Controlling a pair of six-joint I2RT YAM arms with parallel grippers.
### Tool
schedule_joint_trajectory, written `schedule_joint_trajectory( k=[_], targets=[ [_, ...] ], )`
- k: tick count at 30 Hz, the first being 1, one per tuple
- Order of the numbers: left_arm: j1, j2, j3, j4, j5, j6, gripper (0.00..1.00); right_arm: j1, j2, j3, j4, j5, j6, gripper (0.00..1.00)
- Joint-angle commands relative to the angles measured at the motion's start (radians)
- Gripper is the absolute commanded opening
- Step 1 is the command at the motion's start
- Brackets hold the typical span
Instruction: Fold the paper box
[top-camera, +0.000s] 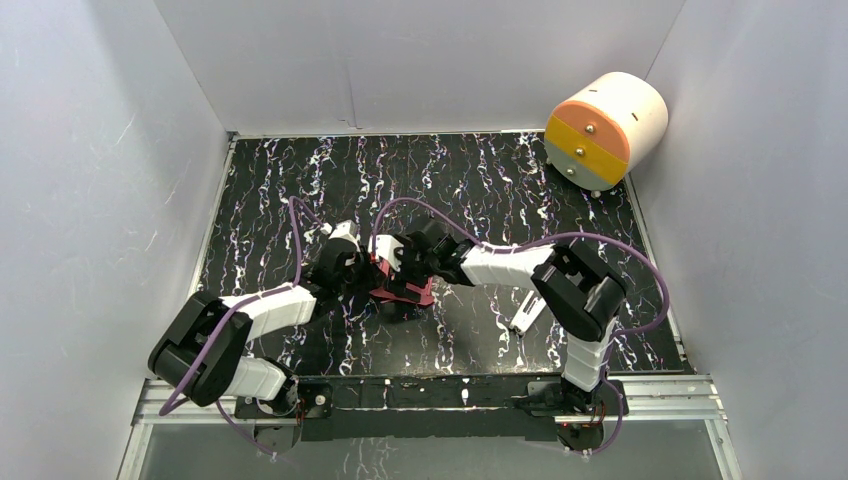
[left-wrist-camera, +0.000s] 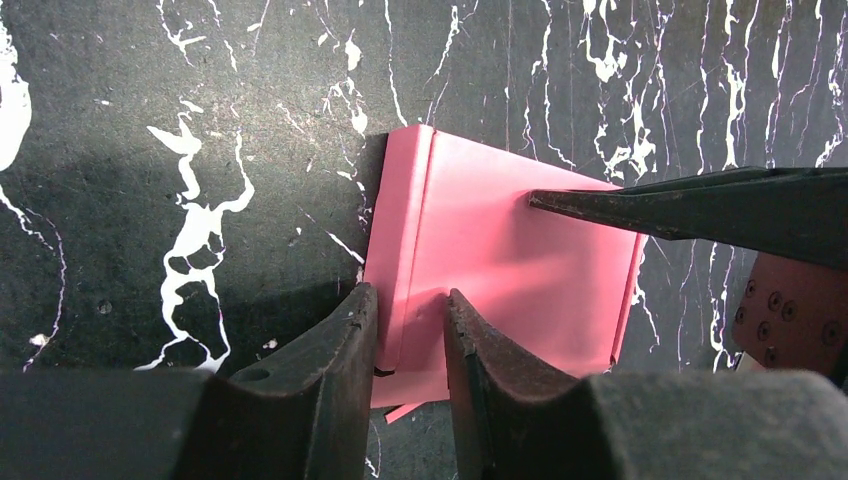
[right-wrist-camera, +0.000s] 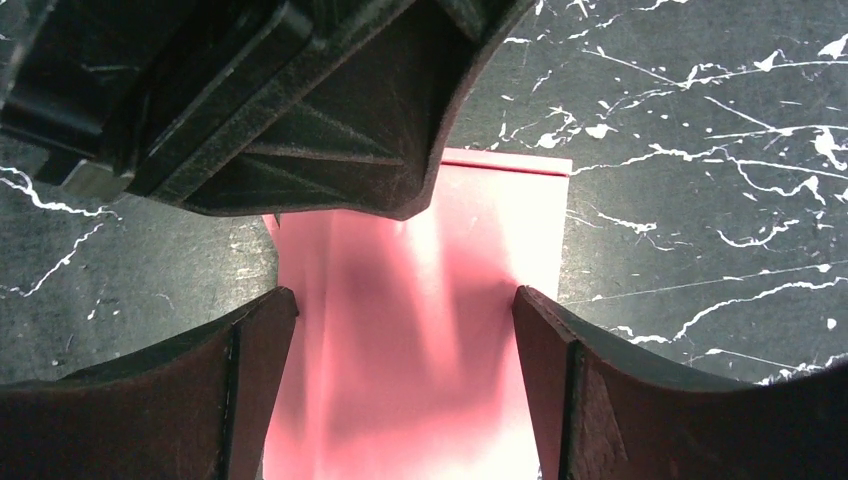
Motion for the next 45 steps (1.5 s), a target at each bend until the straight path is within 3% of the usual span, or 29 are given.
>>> schedule_joint_trajectory(
  k=[1, 10, 15, 21, 32, 36, 45],
  targets=[
    [-0.005, 0.026, -0.001, -0.054, 0.056, 0.004, 0.23, 0.015, 0.055, -0.069, -0.015, 0.158, 0.031, 0.84],
    [-0.003, 0.013, -0.002, -0.057, 0.064, 0.002, 0.23, 0.056, 0.066, -0.084, 0.023, 0.339, -0.002, 0.74],
    [-0.003, -0.021, 0.001, -0.068, 0.057, 0.002, 0.23, 0.081, 0.049, -0.084, 0.028, 0.366, -0.003, 0.65],
    [0.001, -0.08, 0.01, -0.1, 0.028, 0.0, 0.27, 0.1, -0.021, -0.085, 0.017, 0.342, 0.01, 0.64],
    [0.031, -0.301, -0.002, -0.206, -0.132, -0.038, 0.47, 0.105, -0.2, -0.119, -0.016, 0.282, 0.082, 0.85],
    [0.048, -0.306, -0.037, -0.176, -0.133, -0.062, 0.53, 0.128, -0.217, -0.156, -0.007, 0.349, 0.082, 0.9],
    [0.057, -0.271, -0.049, -0.173, -0.128, -0.072, 0.56, 0.218, -0.176, -0.219, 0.092, 0.586, 0.048, 0.91]
  ],
)
